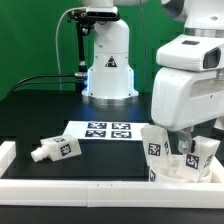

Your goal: Assemble stool

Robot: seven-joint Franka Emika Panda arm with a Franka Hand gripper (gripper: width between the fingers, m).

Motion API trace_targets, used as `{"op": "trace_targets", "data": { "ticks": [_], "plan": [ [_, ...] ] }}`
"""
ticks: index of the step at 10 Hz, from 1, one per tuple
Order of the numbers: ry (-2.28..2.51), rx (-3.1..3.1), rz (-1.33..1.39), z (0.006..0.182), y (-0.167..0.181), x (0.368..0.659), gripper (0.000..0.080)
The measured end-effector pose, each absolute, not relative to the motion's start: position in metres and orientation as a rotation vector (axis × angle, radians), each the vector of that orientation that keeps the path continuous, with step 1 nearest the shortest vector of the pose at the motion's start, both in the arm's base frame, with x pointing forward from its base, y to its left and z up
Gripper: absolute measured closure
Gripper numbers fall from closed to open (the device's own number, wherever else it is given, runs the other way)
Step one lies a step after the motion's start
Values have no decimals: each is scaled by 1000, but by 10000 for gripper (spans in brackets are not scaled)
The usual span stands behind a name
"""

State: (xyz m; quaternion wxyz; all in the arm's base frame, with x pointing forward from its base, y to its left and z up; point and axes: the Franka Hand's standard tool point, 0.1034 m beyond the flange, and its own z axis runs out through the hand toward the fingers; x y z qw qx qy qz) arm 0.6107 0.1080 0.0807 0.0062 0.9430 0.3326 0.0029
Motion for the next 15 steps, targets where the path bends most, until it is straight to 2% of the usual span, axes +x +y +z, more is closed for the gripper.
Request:
{"op": "trace_targets", "data": {
  "ticks": [2,3,4,6,10,15],
  "plan": [
    [997,2966,9,81,107,611,400],
    [896,2999,10,81,107,611,400],
    [751,3039,11,80,107,611,469],
    [456,3091,60,81,101,611,469],
    [-570,3111,77,80,82,612,468],
    [-1117,2956,69,81,70,614,466]
  ]
}}
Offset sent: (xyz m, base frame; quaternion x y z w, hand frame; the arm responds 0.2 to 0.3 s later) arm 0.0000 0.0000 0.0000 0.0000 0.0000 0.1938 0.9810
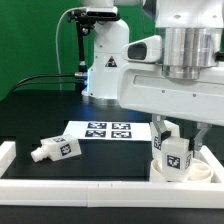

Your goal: Assemble stool

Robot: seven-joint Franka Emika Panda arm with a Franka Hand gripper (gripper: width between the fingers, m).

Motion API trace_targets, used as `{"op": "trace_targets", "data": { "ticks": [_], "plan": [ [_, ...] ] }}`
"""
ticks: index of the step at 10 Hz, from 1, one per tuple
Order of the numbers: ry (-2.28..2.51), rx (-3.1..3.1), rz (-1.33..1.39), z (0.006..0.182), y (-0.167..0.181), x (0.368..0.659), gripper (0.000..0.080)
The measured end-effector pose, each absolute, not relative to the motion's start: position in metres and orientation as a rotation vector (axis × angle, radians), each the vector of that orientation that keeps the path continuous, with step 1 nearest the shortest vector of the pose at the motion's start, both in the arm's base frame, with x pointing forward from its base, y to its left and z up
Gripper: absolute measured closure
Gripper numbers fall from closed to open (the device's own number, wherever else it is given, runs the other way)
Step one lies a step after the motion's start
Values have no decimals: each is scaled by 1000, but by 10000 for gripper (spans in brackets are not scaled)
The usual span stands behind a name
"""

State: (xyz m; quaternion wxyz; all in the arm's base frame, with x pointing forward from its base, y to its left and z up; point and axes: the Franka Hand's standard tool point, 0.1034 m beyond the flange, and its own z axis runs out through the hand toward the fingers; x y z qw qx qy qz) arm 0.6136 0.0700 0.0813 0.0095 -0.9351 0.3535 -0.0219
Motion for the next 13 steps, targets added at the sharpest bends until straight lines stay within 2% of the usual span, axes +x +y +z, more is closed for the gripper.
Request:
{"op": "trace_targets", "data": {
  "ticks": [5,9,10,11,12,13],
  "plan": [
    [1979,-2355,16,80,51,596,466],
    [2199,-2200,-25,79,49,586,466],
    [2198,-2203,-25,78,49,586,383],
    [2196,-2205,-25,78,49,586,250],
    [2119,-2257,-27,86,43,587,250],
    [2065,-2277,-27,98,34,585,171]
  ]
}}
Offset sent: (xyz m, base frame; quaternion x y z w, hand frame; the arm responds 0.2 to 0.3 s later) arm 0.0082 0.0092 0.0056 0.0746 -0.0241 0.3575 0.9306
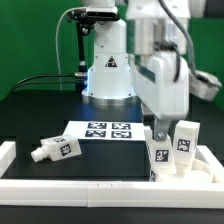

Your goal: Assemble stool

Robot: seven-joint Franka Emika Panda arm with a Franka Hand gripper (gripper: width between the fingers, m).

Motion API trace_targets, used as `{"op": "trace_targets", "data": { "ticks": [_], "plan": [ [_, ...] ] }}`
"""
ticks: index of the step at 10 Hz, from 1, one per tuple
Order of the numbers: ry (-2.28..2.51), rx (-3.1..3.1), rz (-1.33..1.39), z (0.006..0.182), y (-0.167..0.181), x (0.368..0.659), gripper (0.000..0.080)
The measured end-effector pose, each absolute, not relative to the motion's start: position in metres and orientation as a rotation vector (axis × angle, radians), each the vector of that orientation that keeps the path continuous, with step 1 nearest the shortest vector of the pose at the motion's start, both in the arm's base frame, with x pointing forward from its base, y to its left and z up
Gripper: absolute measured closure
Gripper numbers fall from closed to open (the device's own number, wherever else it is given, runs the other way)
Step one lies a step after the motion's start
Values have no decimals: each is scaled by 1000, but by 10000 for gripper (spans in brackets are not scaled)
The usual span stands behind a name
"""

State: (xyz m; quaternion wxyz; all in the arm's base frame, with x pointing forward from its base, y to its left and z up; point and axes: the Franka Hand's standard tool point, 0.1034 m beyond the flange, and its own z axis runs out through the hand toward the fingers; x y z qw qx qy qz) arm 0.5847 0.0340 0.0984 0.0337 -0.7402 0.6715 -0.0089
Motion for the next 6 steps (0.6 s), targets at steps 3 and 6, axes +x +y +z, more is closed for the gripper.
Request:
{"op": "trace_targets", "data": {
  "ticks": [3,6],
  "plan": [
    [1958,-2349,-53,113,21,588,151],
    [1952,-2357,-51,111,22,587,151]
  ]
}}
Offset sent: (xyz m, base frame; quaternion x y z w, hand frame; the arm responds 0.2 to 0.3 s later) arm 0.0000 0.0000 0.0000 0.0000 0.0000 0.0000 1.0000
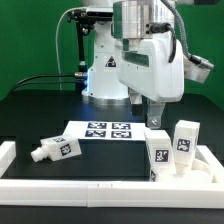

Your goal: Assemble stool

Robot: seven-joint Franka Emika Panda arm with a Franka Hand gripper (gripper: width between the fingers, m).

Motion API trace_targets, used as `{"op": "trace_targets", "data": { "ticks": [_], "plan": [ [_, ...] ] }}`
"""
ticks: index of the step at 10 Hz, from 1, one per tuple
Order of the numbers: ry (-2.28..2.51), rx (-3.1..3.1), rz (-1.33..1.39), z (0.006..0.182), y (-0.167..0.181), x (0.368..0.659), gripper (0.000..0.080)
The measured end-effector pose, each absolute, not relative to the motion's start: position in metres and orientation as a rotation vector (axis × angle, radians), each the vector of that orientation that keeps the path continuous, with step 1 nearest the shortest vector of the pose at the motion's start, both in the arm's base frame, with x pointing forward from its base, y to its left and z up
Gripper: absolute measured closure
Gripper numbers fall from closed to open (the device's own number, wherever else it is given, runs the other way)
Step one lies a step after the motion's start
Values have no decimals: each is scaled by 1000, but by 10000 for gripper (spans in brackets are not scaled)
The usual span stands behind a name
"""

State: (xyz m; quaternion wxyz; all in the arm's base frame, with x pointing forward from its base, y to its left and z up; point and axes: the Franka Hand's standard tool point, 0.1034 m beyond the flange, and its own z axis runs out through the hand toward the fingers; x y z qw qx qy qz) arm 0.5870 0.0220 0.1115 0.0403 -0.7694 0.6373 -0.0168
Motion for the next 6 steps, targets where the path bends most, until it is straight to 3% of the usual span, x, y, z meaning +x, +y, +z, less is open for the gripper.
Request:
{"op": "trace_targets", "data": {
  "ticks": [3,6],
  "plan": [
    [1823,-2455,-72,107,3,578,151],
    [1539,-2665,-54,100,-41,548,151]
  ]
}}
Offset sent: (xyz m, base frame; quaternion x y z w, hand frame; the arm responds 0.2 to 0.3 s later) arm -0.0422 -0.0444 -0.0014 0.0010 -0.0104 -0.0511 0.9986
